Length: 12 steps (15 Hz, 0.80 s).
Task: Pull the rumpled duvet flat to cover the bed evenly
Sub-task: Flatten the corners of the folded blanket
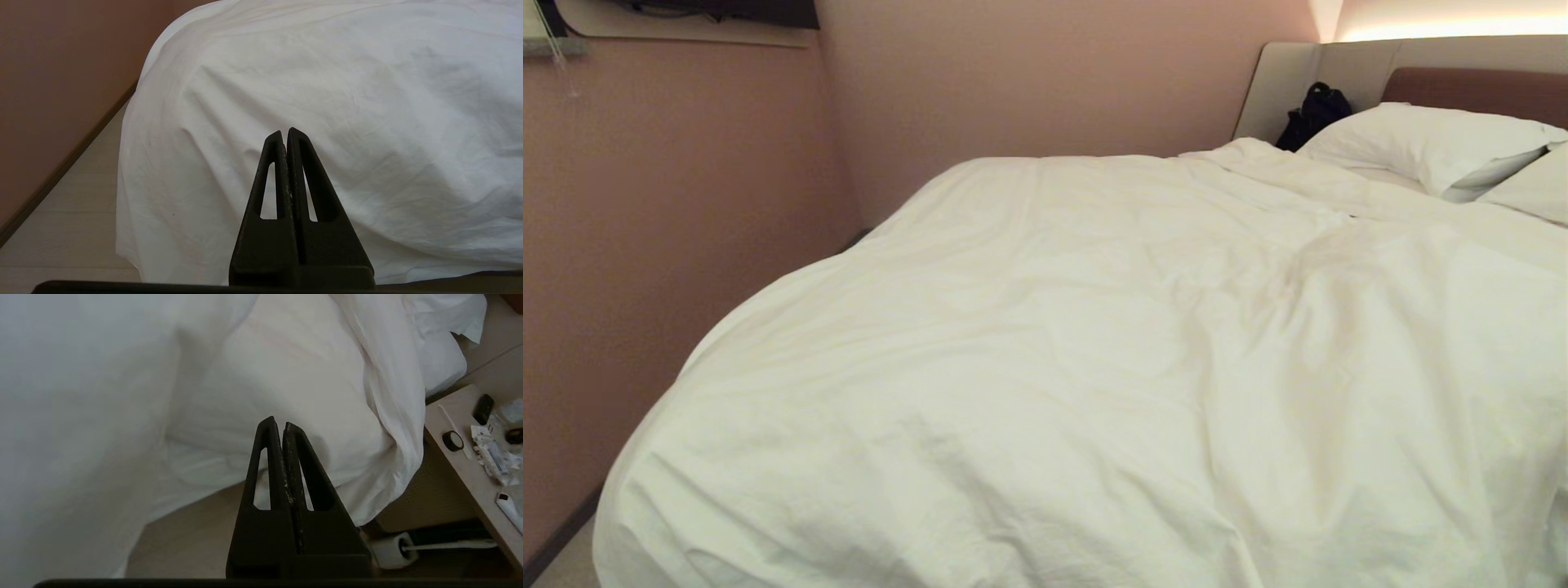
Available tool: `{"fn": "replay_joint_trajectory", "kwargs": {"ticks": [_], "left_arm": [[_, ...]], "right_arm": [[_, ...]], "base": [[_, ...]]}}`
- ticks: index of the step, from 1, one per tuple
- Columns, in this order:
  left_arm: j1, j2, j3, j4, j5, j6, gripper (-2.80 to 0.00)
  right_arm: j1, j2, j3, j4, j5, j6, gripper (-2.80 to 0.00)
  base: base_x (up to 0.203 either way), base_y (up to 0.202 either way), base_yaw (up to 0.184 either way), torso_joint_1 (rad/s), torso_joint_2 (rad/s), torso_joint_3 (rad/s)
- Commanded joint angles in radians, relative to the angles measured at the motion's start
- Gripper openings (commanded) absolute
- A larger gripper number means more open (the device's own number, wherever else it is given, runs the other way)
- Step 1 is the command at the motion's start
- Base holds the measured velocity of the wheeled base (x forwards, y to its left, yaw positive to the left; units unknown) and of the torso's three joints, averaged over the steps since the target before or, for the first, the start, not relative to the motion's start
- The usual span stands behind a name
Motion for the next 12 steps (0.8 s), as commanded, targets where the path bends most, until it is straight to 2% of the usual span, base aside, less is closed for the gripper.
{"fn": "replay_joint_trajectory", "kwargs": {"ticks": [1,2,5,12], "left_arm": [[0.000,0.000,0.000,-0.001,0.001,0.000,-2.80],[0.002,0.000,0.000,-0.001,0.001,0.000,-2.80],[0.000,0.000,0.000,-0.001,0.001,0.000,-2.80],[0.000,0.000,0.000,-0.001,0.001,0.000,-2.80]], "right_arm": [[-0.007,0.022,0.058,-0.145,0.001,-0.111,-2.80],[-0.007,0.023,0.083,-0.188,0.009,-0.145,-2.80],[-0.008,0.059,0.116,-0.204,0.012,-0.197,-2.80],[-0.023,0.125,0.224,-0.207,0.012,-0.197,-2.80]], "base": [[0.000,0.000,0.000,0.000,0.00,0.000],[0.000,0.000,0.000,0.000,0.00,0.000],[0.000,0.000,0.000,0.000,0.00,0.000],[0.000,0.000,0.000,0.000,0.00,0.000]]}}
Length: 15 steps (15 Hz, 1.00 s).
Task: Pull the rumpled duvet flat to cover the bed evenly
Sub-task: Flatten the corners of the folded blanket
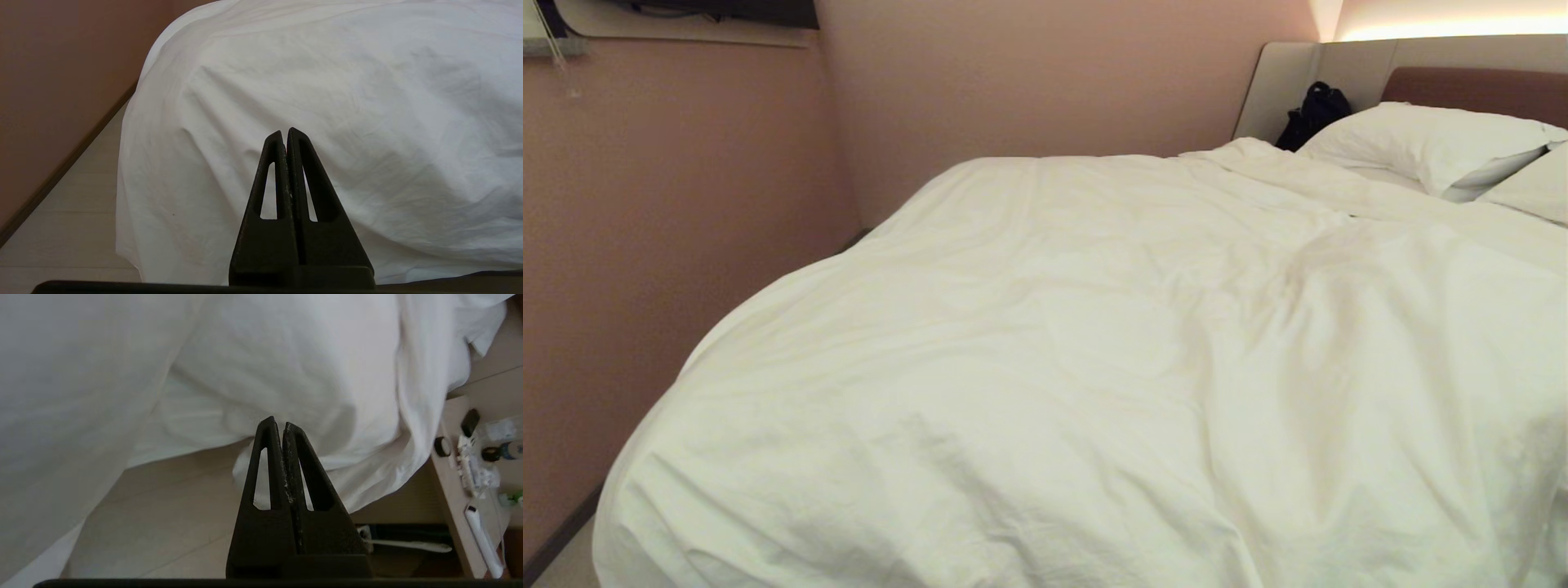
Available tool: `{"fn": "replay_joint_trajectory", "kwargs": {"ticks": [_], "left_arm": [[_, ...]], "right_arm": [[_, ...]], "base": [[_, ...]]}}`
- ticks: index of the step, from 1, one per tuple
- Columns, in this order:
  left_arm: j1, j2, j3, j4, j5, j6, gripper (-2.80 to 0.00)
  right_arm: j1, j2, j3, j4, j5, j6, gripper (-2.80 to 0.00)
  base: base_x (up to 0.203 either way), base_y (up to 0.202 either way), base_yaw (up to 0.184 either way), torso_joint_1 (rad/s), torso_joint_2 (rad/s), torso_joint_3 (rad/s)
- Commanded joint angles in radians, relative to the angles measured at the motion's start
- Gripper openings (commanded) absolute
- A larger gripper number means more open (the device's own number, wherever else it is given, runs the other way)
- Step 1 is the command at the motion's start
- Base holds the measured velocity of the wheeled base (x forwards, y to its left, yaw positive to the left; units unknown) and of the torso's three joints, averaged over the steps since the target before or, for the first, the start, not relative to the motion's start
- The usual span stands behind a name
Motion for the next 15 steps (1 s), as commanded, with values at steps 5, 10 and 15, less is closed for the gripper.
{"fn": "replay_joint_trajectory", "kwargs": {"ticks": [5,10,15], "left_arm": [[0.000,0.000,0.000,-0.001,0.001,0.000,-2.80],[0.000,0.000,0.000,-0.001,0.001,0.000,-2.80],[0.000,0.000,0.000,-0.001,0.001,0.000,-2.80]], "right_arm": [[-0.004,0.118,0.037,-0.065,0.000,0.009,0.00],[-0.004,0.338,0.093,-0.354,-0.002,0.011,0.00],[-0.002,0.586,0.141,-0.807,-0.006,-0.011,0.00]], "base": [[0.000,0.000,0.000,0.000,0.00,0.000],[0.000,0.000,0.000,0.000,0.00,0.000],[0.000,0.000,0.000,0.000,0.00,0.000]]}}
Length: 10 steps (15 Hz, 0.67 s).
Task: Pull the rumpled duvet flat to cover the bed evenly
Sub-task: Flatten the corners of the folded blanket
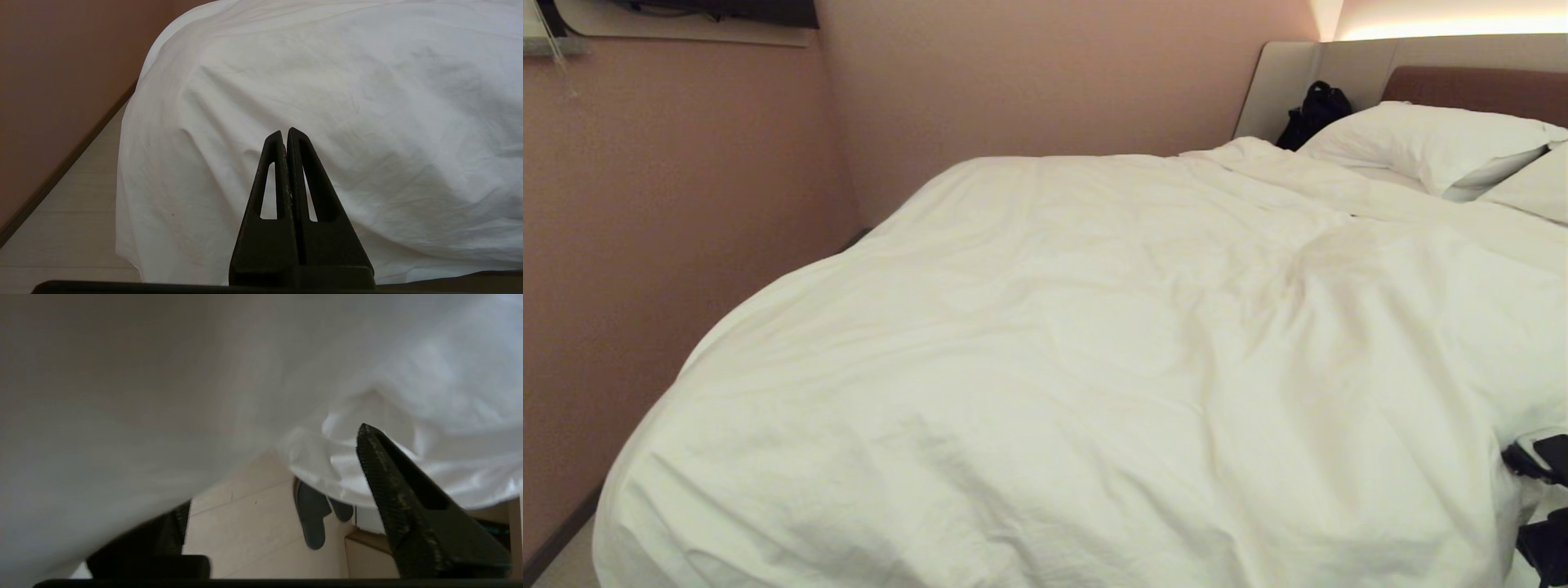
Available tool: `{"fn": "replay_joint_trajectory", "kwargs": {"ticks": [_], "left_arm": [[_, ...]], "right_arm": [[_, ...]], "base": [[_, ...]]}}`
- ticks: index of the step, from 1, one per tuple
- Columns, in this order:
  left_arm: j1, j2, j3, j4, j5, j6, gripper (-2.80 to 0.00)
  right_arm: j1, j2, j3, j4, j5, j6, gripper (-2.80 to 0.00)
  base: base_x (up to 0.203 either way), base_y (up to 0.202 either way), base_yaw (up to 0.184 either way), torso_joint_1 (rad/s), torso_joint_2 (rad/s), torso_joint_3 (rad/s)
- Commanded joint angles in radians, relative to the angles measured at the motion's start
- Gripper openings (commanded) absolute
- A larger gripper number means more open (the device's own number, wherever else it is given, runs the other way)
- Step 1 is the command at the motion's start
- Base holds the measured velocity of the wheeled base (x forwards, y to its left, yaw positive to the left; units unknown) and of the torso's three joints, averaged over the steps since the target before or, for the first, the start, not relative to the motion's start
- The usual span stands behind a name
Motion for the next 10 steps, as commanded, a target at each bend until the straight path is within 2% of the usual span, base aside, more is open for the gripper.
{"fn": "replay_joint_trajectory", "kwargs": {"ticks": [1,2,10], "left_arm": [[0.000,0.000,0.000,-0.001,0.001,0.000,-2.80],[0.000,0.000,0.000,-0.001,0.001,0.000,-2.80],[0.000,0.000,0.000,-0.001,0.001,0.000,-2.80]], "right_arm": [[0.000,0.104,0.004,-0.455,-0.004,-0.013,0.00],[0.000,0.106,0.003,-0.496,-0.007,-0.025,0.00],[0.000,0.068,-0.075,-0.499,-0.011,-0.081,0.00]], "base": [[0.000,0.000,0.000,0.000,0.00,0.000],[0.000,0.000,0.000,0.000,0.00,0.000],[0.000,0.000,0.000,0.000,0.00,0.000]]}}
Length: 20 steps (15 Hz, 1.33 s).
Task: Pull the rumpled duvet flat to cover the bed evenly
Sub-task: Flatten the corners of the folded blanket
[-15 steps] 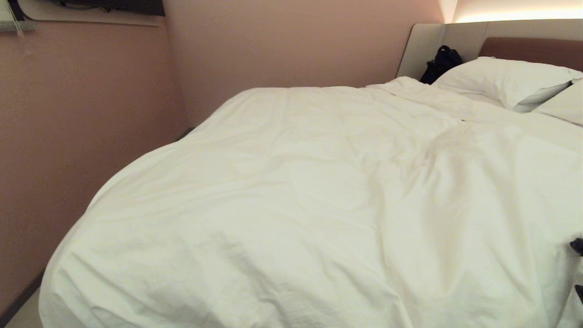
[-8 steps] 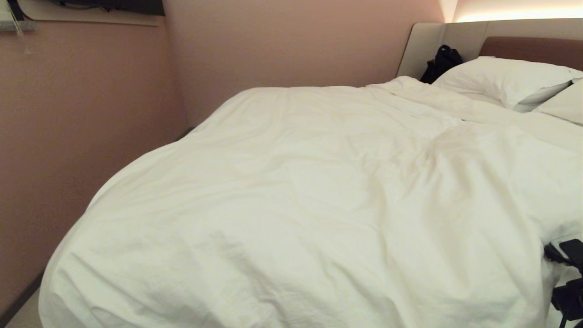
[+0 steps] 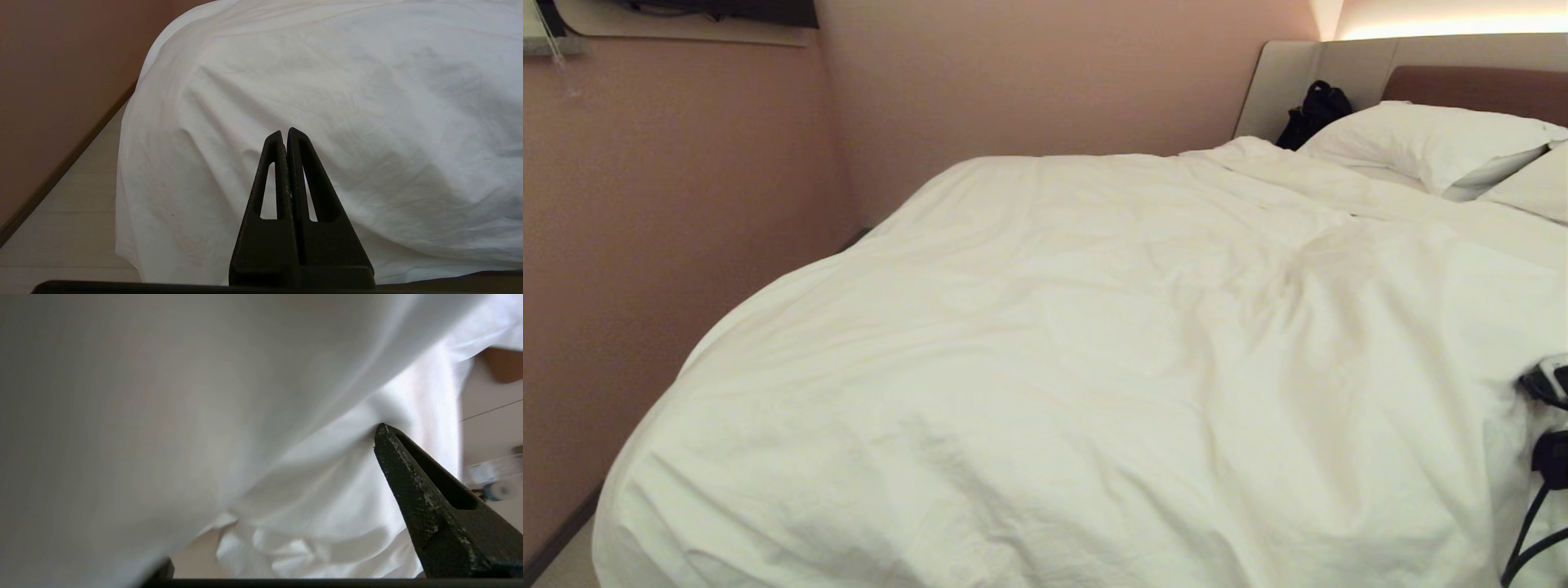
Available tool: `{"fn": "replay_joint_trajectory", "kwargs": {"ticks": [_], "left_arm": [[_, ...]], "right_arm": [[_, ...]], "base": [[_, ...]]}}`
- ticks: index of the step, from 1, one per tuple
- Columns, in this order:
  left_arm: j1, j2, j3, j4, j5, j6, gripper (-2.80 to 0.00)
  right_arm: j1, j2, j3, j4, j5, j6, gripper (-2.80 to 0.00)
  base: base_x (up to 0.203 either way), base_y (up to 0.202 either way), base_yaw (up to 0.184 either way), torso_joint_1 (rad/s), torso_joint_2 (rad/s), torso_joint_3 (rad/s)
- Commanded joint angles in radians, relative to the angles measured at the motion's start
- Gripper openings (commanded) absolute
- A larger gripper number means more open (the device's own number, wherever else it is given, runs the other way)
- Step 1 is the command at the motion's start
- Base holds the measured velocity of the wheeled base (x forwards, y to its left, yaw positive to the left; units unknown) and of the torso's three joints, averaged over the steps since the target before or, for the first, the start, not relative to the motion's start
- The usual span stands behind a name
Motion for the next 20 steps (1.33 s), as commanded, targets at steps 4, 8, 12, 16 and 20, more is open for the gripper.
{"fn": "replay_joint_trajectory", "kwargs": {"ticks": [4,8,12,16,20], "left_arm": [[0.000,0.000,0.000,-0.001,0.001,0.000,-2.80],[0.001,0.000,0.000,-0.001,0.001,0.000,-2.80],[0.000,0.000,0.000,-0.001,0.001,0.000,-2.80],[0.000,0.000,0.000,-0.001,0.001,0.000,-2.80],[0.000,0.000,0.000,-0.001,0.001,0.000,-2.80]], "right_arm": [[0.000,-0.007,0.023,-0.062,-0.003,-0.006,0.00],[0.000,0.025,-0.023,-0.057,-0.018,-0.008,0.00],[-0.021,0.085,-0.068,-0.062,-0.030,0.000,0.00],[-0.049,0.122,-0.107,-0.062,-0.046,0.000,-2.80],[-0.059,0.144,-0.108,-0.064,-0.046,0.003,-2.80]], "base": [[0.000,0.000,0.000,0.000,0.00,0.000],[0.000,0.000,0.000,0.000,0.00,0.000],[0.000,0.000,0.000,0.000,0.00,0.000],[0.000,0.000,0.000,0.000,0.00,0.000],[0.000,0.000,0.000,0.000,0.00,0.000]]}}
